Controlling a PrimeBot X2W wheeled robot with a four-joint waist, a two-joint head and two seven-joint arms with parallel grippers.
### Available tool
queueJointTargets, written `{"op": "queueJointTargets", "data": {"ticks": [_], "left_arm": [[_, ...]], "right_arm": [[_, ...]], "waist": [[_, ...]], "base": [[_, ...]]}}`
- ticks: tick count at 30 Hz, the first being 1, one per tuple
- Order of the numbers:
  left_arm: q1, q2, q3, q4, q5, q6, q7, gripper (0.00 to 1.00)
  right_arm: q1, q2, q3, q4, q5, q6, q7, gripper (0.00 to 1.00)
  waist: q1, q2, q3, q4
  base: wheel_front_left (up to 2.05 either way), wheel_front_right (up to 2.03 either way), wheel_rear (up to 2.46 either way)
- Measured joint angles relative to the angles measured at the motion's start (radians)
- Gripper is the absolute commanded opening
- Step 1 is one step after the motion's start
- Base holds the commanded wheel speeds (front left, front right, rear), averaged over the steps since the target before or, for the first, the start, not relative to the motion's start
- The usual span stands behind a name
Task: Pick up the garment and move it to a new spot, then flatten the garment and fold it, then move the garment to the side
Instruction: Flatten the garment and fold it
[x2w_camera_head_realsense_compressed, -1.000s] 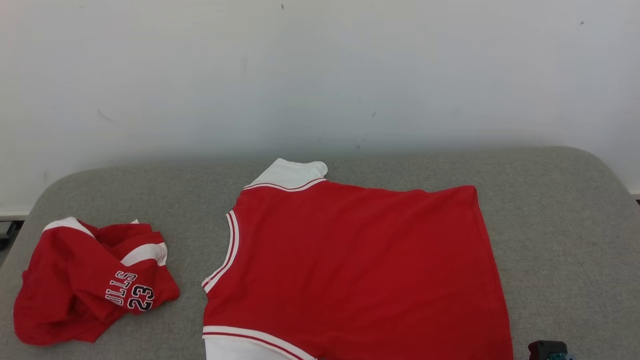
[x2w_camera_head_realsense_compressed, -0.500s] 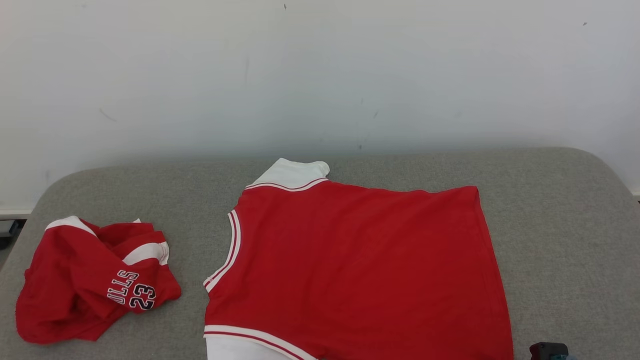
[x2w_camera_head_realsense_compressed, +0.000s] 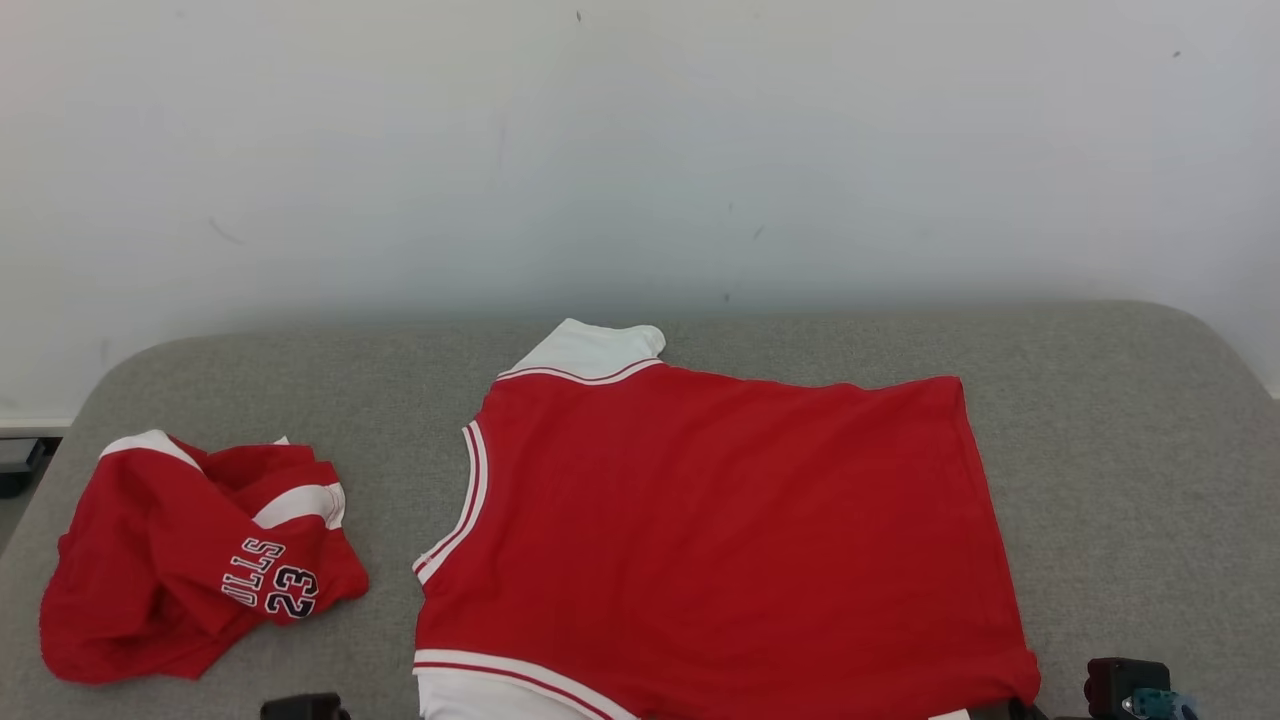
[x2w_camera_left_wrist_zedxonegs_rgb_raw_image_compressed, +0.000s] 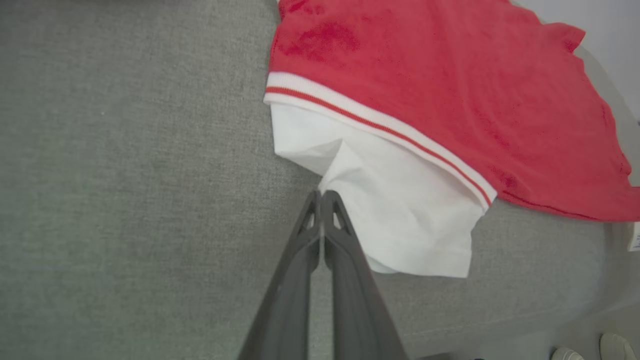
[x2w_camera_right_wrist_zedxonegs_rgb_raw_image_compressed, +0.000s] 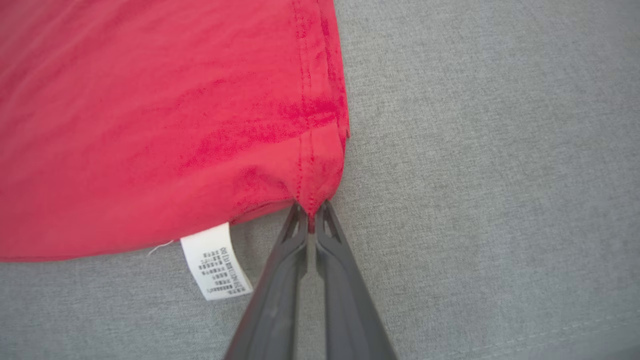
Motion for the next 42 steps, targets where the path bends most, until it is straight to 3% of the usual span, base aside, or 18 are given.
{"op": "queueJointTargets", "data": {"ticks": [7, 14, 27, 33, 42], "left_arm": [[-0.005, 0.007, 0.024, -0.107, -0.008, -0.002, -0.035, 0.00], [-0.089, 0.016, 0.015, -0.126, -0.001, -0.008, -0.021, 0.00], [-0.296, -0.002, 0.007, -0.030, 0.050, 0.030, 0.011, 0.00], [-0.396, -0.003, 0.022, 0.007, 0.074, 0.064, 0.001, 0.00], [-0.520, -0.018, 0.003, 0.086, 0.097, 0.063, -0.022, 0.00]], "right_arm": [[0.011, -0.004, -0.017, -0.058, 0.013, 0.013, -0.016, 0.00], [-0.060, -0.014, -0.007, -0.079, 0.017, 0.030, -0.006, 0.00], [-0.197, -0.018, 0.017, -0.029, 0.016, 0.038, 0.059, 0.00], [-0.272, -0.016, 0.017, 0.007, 0.007, 0.022, 0.082, 0.00], [-0.407, -0.003, 0.031, 0.077, -0.002, 0.015, 0.116, 0.00]], "waist": [[0.0000, 0.0000, -0.007, 0.007], [0.0000, 0.0000, -0.004, -0.001], [0.0000, 0.0000, 0.040, -0.032], [0.0001, 0.0000, 0.080, -0.053], [0.0001, -0.0001, 0.162, -0.082]], "base": [[0.00, 0.00, 0.00], [0.00, 0.00, 0.00], [0.00, 0.00, 0.00], [0.00, 0.00, 0.00], [0.00, 0.00, 0.00]]}}
